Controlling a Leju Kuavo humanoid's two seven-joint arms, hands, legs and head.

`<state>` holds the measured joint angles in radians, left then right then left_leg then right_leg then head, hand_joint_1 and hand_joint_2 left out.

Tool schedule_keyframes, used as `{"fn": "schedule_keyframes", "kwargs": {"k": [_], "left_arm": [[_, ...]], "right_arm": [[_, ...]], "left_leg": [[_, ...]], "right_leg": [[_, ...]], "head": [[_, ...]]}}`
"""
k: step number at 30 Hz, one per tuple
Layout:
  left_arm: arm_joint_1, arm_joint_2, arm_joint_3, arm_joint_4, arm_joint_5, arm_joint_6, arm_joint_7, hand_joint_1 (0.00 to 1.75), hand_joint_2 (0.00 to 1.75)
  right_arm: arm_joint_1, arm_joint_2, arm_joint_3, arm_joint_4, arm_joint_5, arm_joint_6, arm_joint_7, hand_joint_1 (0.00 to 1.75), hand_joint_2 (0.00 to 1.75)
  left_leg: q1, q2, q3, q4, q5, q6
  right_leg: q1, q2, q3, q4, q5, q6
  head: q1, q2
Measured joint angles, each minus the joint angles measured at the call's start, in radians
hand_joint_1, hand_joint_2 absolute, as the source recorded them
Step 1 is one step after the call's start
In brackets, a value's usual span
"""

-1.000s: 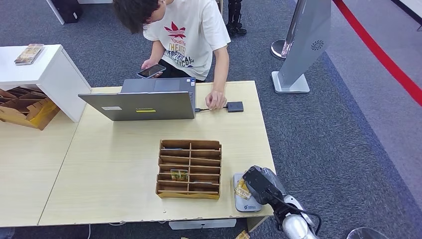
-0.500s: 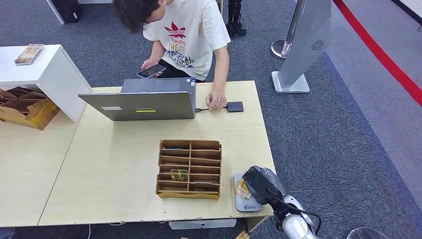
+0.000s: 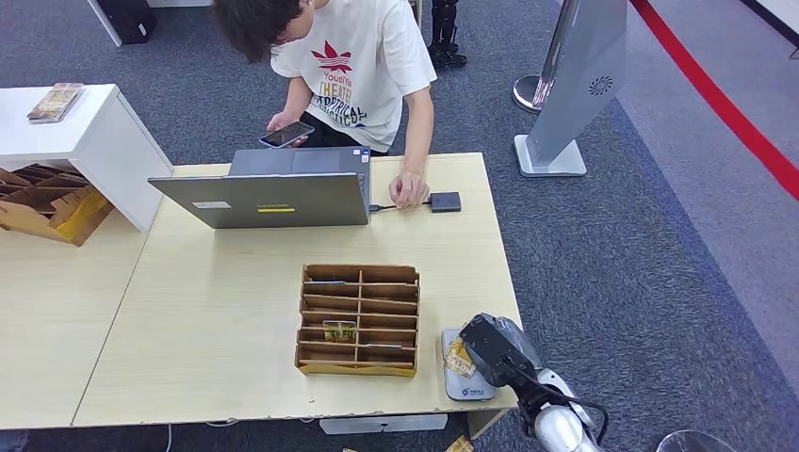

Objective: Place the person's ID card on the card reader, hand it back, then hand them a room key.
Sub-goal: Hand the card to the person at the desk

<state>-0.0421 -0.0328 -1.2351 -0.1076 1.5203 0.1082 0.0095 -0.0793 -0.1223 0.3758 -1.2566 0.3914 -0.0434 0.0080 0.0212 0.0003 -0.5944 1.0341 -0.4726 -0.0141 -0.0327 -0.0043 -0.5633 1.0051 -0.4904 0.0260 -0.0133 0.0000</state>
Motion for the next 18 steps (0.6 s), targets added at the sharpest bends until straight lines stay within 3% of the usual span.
{"fn": "schedule_keyframes", "kwargs": {"k": [18], "left_arm": [[0.0,-0.001,-0.001,0.0,0.002,0.001,-0.001,0.0,0.0]], "right_arm": [[0.017,0.006,-0.003,-0.036,0.015,-0.012,-0.012,1.75,1.75]], "left_leg": [[0.0,0.0,0.0,0.0,0.0,0.0]], "right_leg": [[0.0,0.0,0.0,0.0,0.0,0.0]], "head": [[0.0,0.0]]}}
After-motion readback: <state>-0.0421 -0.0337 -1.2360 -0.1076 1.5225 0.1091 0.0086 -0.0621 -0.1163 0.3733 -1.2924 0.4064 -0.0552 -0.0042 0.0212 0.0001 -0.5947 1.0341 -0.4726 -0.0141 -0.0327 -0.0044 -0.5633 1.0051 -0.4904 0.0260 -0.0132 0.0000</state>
